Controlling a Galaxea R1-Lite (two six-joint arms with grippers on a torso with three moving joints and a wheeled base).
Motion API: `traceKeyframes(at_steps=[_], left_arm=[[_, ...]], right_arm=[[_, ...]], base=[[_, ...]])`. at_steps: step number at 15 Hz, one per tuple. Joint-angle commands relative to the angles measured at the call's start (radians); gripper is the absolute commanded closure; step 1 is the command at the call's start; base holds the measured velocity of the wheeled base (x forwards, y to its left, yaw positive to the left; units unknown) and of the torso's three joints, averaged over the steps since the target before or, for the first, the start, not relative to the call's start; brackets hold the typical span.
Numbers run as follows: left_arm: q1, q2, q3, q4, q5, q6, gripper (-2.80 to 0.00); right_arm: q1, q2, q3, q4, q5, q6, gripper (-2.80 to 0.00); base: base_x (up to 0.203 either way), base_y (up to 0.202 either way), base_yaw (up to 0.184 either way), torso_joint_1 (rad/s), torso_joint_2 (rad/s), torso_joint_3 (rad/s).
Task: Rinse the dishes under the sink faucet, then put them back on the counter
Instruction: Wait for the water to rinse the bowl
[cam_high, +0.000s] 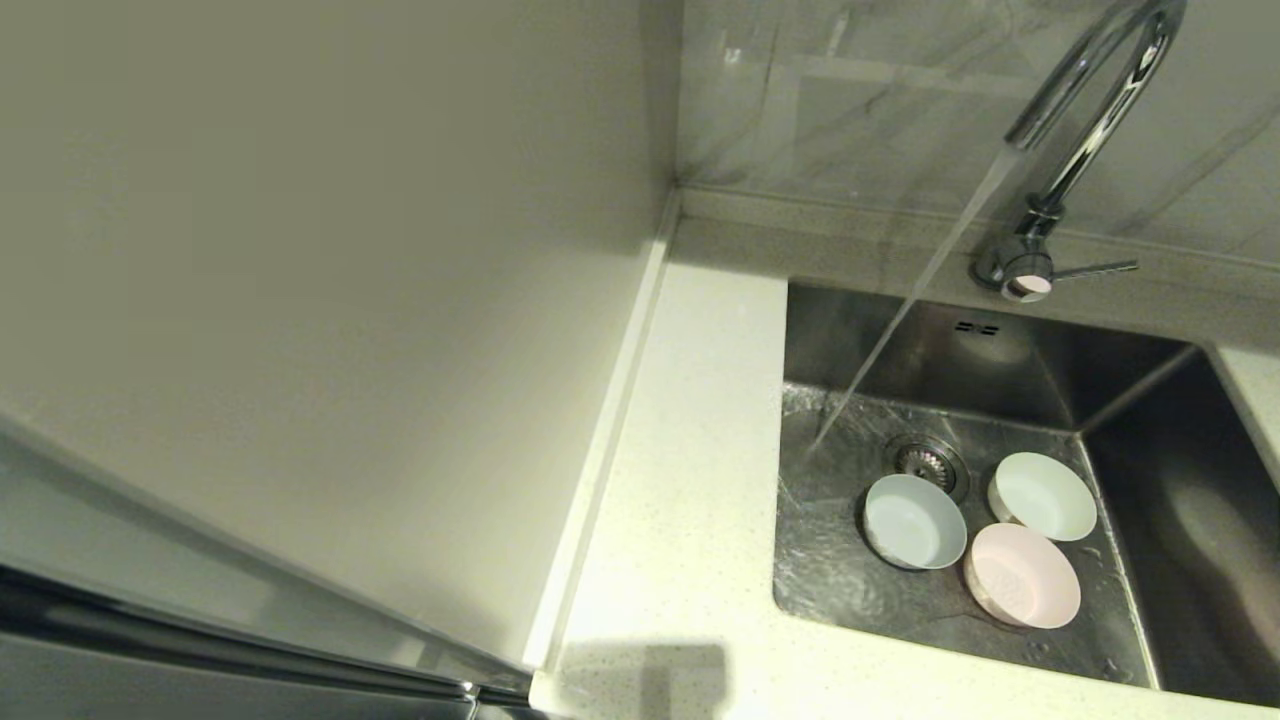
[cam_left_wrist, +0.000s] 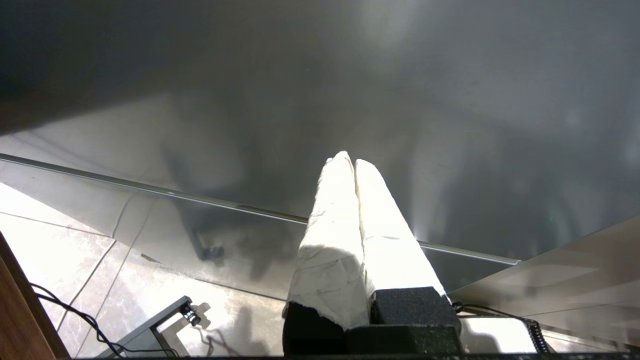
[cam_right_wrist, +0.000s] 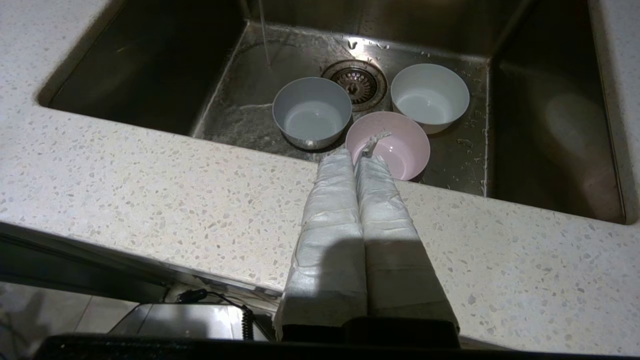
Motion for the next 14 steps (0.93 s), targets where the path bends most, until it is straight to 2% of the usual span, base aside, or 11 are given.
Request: traceKeyframes(at_steps=[1, 8, 14], left_arm=[[0.0, -0.003, 0.0, 0.0, 0.0, 0.001, 0.0], [0.0, -0.003, 0.0, 0.0, 0.0, -0.001, 0.0], [0.0, -0.003, 0.0, 0.0, 0.0, -0.001, 0.0]], right_arm=[[0.0, 0.001, 0.001, -0.001, 0.0, 0.0, 0.0], [-0.001, 0.001, -0.012, -0.001, -0.001, 0.002, 0.0], [0.0, 0.037, -0.165, 0.112, 0.022, 0.027, 0.0]], base=[[0.0, 0.0, 0.0, 0.0, 0.0, 0.0], [0.0, 0.0, 0.0, 0.0, 0.0, 0.0], [0.0, 0.0, 0.0, 0.0, 0.0, 0.0]])
